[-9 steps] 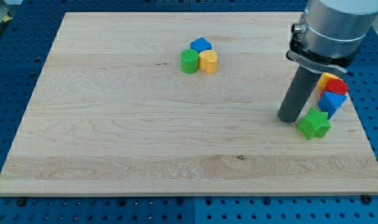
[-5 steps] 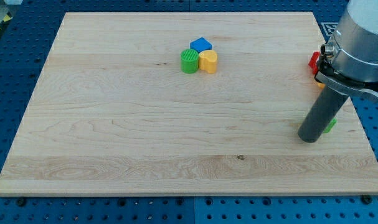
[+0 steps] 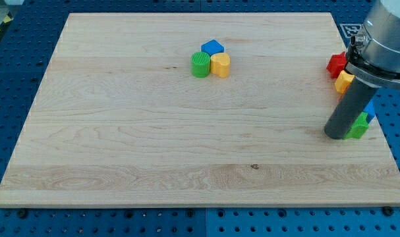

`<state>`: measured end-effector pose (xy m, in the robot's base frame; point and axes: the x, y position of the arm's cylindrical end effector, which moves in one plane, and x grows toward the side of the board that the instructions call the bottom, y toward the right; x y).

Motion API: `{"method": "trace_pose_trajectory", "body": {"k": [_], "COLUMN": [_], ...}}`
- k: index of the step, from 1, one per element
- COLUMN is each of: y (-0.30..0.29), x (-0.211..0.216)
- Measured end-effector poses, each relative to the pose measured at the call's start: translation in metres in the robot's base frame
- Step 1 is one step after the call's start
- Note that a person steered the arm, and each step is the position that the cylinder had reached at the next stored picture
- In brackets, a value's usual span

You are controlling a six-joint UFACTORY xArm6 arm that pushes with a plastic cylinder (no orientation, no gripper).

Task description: Push the green star in the bottom of the blue triangle

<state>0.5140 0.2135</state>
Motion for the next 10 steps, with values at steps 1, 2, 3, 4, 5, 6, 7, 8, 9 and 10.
{"method": "trace_pose_trajectory", "body": {"k": [1, 2, 3, 4, 5, 6, 7, 8, 9, 10], "y": [0.005, 0.011, 0.011, 0.022, 0.029, 0.030, 0.007, -0.010, -0.010, -0.026], "x": [0.000, 0.000, 0.000, 0.007, 0.010, 0.010, 0.008, 0.003, 0.003, 0.001]}}
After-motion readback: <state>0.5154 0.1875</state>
